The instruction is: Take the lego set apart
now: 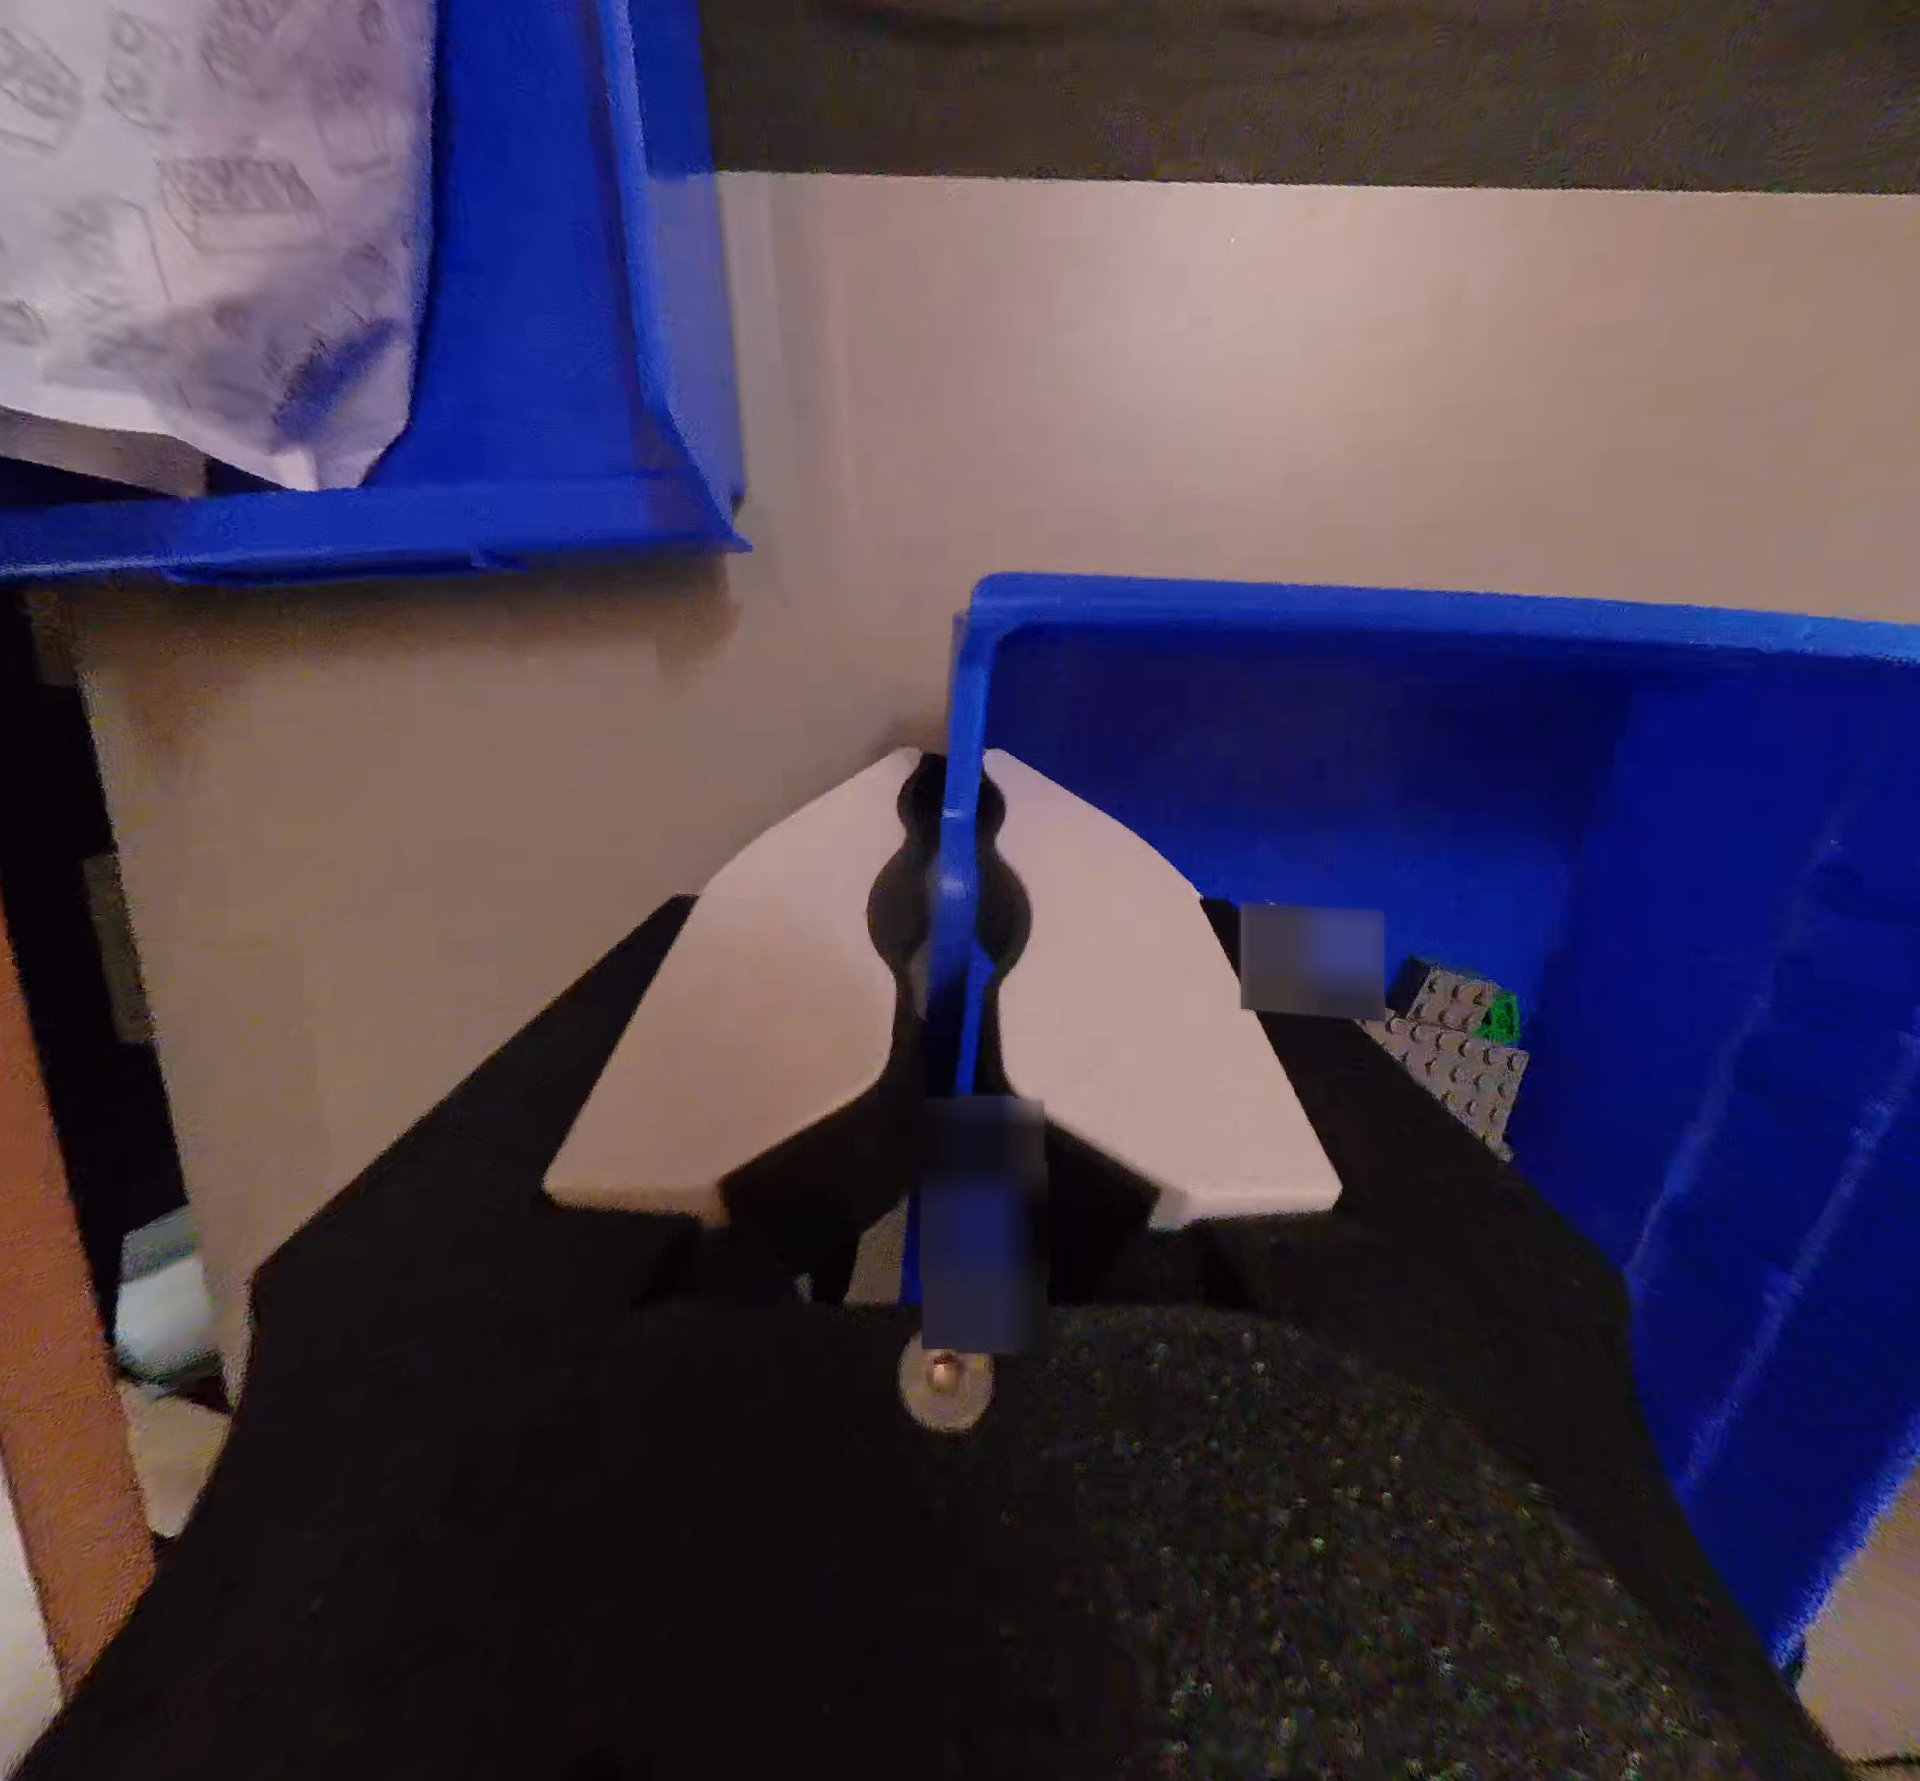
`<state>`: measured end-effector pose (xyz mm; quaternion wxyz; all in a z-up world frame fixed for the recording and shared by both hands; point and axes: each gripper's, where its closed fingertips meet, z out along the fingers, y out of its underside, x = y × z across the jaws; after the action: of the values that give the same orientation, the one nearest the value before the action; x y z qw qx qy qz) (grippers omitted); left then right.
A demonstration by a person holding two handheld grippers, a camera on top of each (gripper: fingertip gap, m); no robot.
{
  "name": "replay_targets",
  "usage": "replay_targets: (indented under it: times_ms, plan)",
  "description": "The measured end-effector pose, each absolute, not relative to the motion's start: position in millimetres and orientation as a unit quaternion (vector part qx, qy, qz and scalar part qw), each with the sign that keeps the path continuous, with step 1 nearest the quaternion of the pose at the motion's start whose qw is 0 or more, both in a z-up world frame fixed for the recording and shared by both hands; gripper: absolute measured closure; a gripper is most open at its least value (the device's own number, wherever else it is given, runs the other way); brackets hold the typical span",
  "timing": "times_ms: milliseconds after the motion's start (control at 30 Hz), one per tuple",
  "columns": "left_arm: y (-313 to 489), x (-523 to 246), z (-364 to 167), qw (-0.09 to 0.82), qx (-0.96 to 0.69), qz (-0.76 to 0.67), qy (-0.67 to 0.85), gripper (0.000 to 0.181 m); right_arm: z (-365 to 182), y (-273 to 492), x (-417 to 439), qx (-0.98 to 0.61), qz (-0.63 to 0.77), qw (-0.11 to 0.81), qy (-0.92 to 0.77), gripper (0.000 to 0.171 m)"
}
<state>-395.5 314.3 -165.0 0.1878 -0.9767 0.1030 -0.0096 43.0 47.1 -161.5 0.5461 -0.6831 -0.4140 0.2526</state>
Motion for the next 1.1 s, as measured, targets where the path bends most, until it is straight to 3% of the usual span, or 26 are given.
replay_targets:
  times_ms: [300, 633, 1100]
  plan:
    - [322.2, -350.3, -57.2, 0.265, -0.947, 0.033, 0.180, 0.177, -165.4, 34.8, 32.7, -0.666, 0.290, 0.530, -0.438, 0.166]
    - [340.7, -320.2, 27.9, 0.315, -0.924, 0.065, 0.204, 0.177, -177.7, 23.5, 20.3, -0.652, 0.346, 0.501, -0.453, 0.166]
    - [340.0, -283.6, 77.2, 0.279, -0.929, 0.101, 0.223, 0.177, -188.9, 2.8, -3.4, -0.634, 0.416, 0.447, -0.474, 0.166]
